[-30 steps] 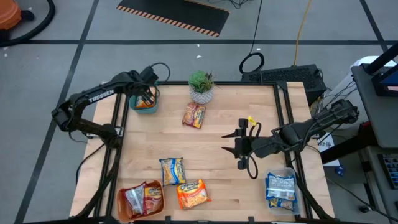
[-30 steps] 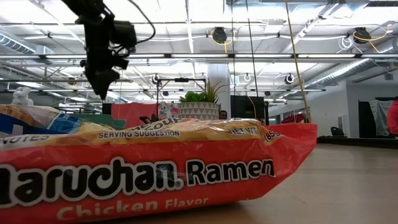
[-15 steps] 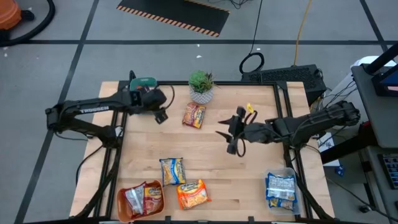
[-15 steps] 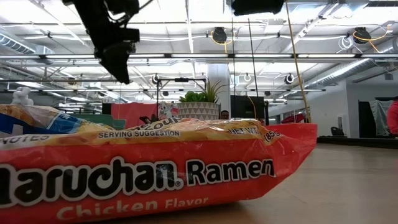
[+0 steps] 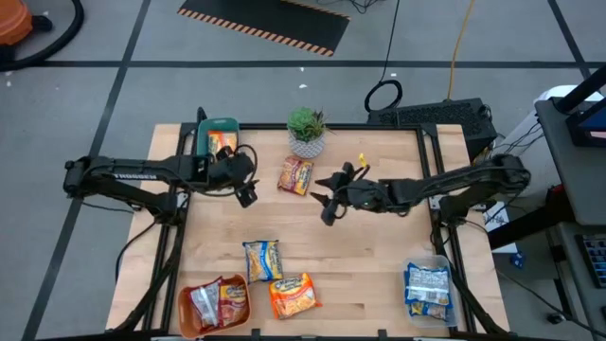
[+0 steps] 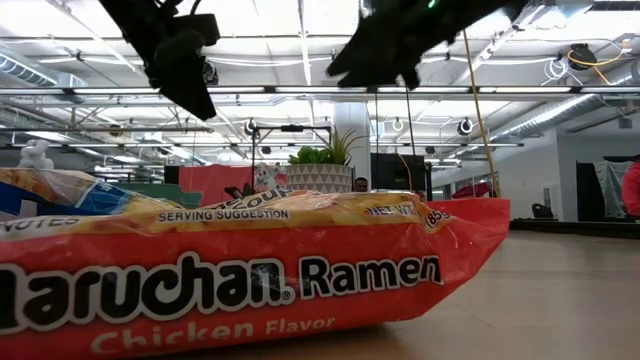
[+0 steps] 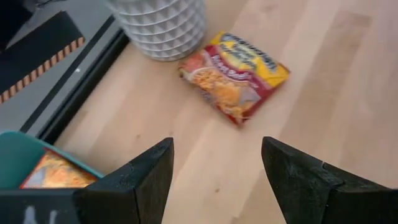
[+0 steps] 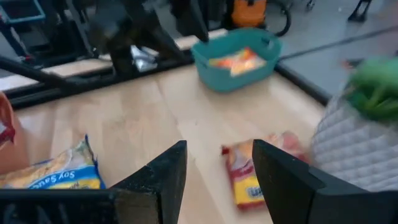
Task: Sort Maruchan noodles
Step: Put the red noodle pack into the orange bin
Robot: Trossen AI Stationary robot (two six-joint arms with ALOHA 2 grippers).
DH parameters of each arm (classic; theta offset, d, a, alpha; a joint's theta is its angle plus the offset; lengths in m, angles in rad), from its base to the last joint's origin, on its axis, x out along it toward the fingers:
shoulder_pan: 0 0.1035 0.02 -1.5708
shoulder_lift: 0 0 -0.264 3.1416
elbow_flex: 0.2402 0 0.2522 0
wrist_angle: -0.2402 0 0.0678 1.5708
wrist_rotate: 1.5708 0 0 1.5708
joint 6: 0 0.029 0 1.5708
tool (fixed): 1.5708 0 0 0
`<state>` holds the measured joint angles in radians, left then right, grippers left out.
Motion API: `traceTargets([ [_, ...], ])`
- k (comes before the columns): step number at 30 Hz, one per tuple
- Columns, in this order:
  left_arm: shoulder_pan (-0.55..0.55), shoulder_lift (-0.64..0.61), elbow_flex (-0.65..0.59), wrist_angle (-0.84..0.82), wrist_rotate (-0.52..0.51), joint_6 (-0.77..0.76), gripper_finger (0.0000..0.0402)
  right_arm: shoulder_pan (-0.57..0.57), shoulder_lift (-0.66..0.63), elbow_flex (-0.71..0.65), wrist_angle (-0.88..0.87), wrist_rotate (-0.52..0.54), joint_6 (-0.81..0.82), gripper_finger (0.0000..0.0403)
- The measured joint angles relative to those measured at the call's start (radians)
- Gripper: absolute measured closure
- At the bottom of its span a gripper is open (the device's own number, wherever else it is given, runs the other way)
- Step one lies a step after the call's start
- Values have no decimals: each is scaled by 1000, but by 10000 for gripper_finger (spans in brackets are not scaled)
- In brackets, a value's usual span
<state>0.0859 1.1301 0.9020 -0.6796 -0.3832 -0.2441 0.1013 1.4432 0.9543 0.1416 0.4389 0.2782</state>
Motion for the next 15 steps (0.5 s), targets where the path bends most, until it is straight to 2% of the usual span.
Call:
traceTargets([
  [3,-38,0,0,1,7,-1,153,-25,77,0,32,-52,26,226],
  [7,-92,-1,0,2,68,-17,153,-58,170,0,44,-100,14,226],
  [10,-143,-7,0,5,76,-18,153,-66,245,0,75,-101,-52,226],
  [15,-182,-14,0,3,71,-7,153,-81,346,0,102,-103,-23,209],
])
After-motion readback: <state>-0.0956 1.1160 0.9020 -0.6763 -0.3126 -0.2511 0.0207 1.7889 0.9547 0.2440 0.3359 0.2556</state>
